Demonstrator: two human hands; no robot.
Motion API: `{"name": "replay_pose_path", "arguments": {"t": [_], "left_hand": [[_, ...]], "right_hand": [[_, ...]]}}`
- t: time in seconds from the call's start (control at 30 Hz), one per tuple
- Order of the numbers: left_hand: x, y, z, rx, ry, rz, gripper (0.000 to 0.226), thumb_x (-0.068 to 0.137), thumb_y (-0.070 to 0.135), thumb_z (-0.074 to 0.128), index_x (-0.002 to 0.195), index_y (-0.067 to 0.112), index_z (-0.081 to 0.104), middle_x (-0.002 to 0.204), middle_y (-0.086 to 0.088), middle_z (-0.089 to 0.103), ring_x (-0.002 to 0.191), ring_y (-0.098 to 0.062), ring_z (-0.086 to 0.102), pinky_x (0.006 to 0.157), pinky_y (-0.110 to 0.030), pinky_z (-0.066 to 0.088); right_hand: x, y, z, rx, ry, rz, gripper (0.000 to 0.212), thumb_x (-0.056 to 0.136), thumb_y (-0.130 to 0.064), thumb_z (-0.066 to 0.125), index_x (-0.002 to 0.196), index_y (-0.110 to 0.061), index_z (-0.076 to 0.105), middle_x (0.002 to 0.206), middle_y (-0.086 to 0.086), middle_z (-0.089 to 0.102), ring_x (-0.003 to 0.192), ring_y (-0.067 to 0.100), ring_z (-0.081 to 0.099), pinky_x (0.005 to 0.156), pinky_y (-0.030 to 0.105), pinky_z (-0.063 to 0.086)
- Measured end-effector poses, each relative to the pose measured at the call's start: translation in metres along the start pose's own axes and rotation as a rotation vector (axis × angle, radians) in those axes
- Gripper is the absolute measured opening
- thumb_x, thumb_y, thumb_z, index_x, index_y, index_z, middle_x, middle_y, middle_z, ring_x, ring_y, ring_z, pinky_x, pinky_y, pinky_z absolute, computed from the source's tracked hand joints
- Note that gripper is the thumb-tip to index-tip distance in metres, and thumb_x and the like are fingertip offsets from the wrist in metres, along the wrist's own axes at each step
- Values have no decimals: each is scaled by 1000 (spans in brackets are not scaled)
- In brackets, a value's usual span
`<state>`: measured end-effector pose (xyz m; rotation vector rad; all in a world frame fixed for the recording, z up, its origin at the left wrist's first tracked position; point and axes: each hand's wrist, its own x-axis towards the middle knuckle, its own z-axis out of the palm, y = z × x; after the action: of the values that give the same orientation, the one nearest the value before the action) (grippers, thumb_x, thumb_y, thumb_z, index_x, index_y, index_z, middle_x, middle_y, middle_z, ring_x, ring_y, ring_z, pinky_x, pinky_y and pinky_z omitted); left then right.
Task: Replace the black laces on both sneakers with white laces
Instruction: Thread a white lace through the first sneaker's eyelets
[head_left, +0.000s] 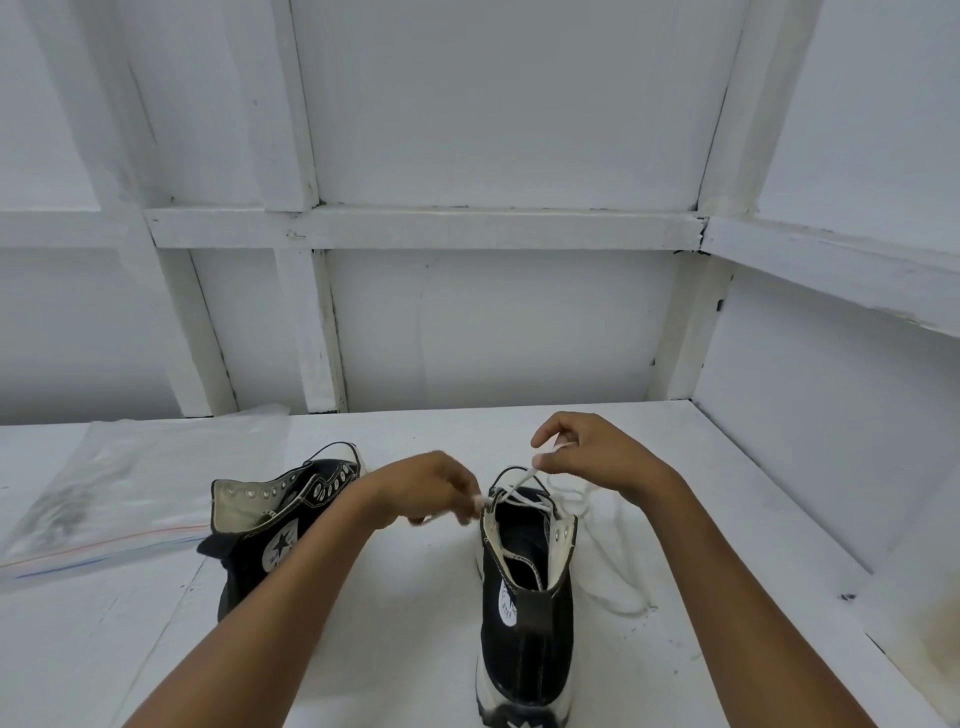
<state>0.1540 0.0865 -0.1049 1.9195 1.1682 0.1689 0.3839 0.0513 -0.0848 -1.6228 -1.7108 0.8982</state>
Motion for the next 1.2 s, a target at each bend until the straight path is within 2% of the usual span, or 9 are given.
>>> {"name": "replay_pose_path", "arguments": {"t": [0.2,0.3,0.43,0.57,0.63,0.83,0.93,1.07,1.2], "left_hand": [[-6,10,-16,-709,344,170,19,97,14,53,88,2,64,98,-6,76,100,-20,70,90,-40,49],[-7,20,-21,-1134,332,212,24,100,12,46,77,8,53,75,-12,61,60,-23,60,62,-37,56],[1,12,-15,-439,397,101,13,95,22,62,94,12,54,72,-3,60,43,-9,37,39,-20,30],[5,2,-2,162,41,46,14,92,22,65,98,10,69,70,4,61,49,-10,45,46,-20,35],[5,3,0,124,47,95,11,90,17,63,91,11,72,69,9,63,64,-13,50,56,-25,38],[2,19,-12,-503,355,167,17,95,11,52,85,5,64,94,-6,76,95,-19,69,81,-35,49],[4,20,-8,-860,289,180,16,101,8,44,88,4,53,78,-14,65,67,-30,66,71,-43,53],[12,8,2,-356,277,79,11,96,19,58,97,11,50,78,-5,56,49,-12,39,48,-26,39],[11,6,3,112,70,77,15,88,17,66,102,13,64,80,3,60,61,-9,49,53,-23,41]], "right_hand": [[5,6,-2,-122,3,11,21,81,-3,65,93,-19,67,74,-3,52,63,12,48,63,26,40],[7,8,2,-145,32,7,16,82,-7,66,90,-20,68,76,-4,54,64,11,49,60,24,39],[10,7,3,-143,109,-14,13,83,-7,65,88,-18,69,67,-8,51,59,7,46,56,21,36],[12,6,2,-100,194,-36,7,85,-14,64,85,-18,69,75,-5,62,66,7,53,59,21,41],[12,7,0,-99,222,-35,6,87,-22,65,83,-18,68,81,-4,65,72,11,56,62,24,43],[12,17,3,-111,207,42,26,93,-38,61,83,-14,67,85,-4,65,76,12,57,62,25,40],[11,22,7,18,66,75,22,94,-28,60,83,-10,68,81,-2,71,78,15,63,69,29,47],[6,23,5,127,-86,82,13,92,-20,66,93,-7,67,76,1,71,73,10,67,72,29,50],[5,26,2,130,-149,68,17,88,-10,67,104,-9,66,75,-2,65,73,8,65,77,29,50]]}}
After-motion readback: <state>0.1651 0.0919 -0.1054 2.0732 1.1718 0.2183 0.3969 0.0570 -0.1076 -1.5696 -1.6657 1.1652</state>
